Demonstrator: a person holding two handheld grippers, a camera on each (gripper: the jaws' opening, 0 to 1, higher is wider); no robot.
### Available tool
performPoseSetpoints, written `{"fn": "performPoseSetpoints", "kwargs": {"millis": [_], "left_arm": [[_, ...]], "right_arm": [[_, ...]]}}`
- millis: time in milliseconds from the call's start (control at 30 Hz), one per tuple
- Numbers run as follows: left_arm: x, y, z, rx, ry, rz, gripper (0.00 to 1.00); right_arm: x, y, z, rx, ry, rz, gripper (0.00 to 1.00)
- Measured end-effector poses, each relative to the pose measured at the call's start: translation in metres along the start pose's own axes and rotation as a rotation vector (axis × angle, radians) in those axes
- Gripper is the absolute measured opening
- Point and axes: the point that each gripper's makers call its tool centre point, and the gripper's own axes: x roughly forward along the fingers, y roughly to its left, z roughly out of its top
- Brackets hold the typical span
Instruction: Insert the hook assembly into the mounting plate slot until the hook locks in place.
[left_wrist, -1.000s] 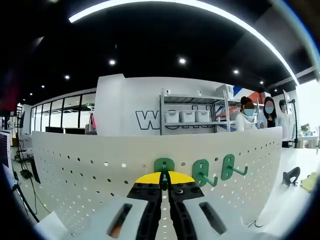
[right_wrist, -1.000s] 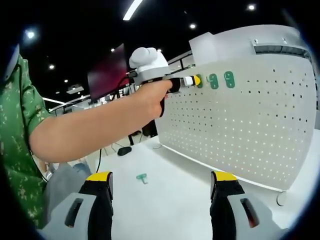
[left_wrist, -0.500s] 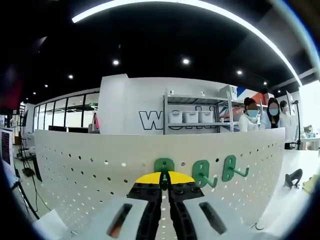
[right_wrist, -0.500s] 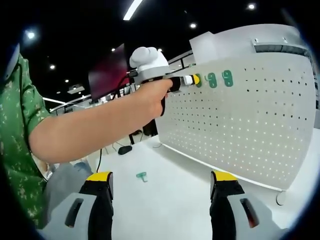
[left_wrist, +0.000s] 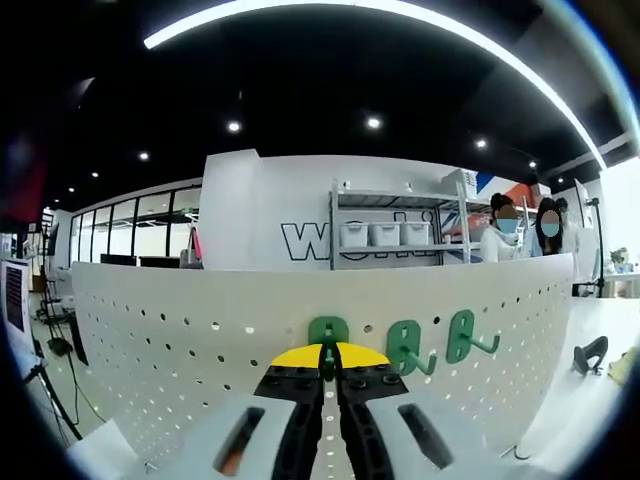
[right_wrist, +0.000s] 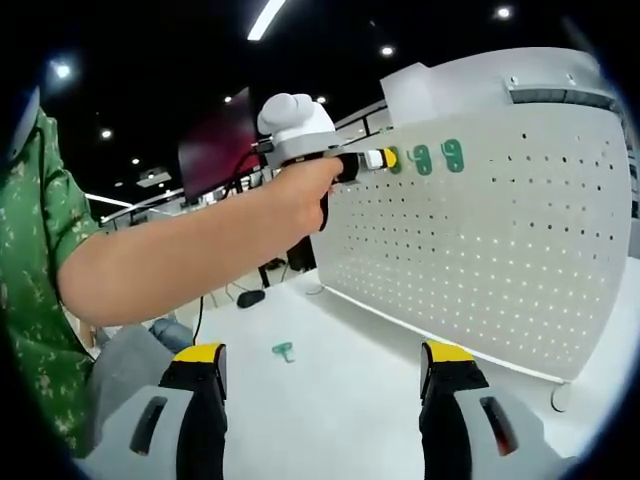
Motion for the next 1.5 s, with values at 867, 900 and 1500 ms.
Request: {"fn": "performPoseSetpoints", "kwargs": {"millis": [867, 900, 1500], "left_arm": [[0.0022, -0.0002, -0.0026, 0.029, 0.001, 0.013, 0.04], [0.0023, 0.0, -0.0032, 0.027, 0.002, 0.014, 0.04], [0.0029, -0.0006, -0.0048, 0.067, -0.004, 0.02, 0.04]], "right_arm": [[-0.0011, -0.0017, -0.0024, 0.001, 0.007, -0.002, 0.8], [-0.0013, -0.0017, -0.0026, 0.001, 0.007, -0.001, 0.8], [-0.0019, -0.0049, -0.0037, 0.004, 0.004, -0.001, 0.8]]}}
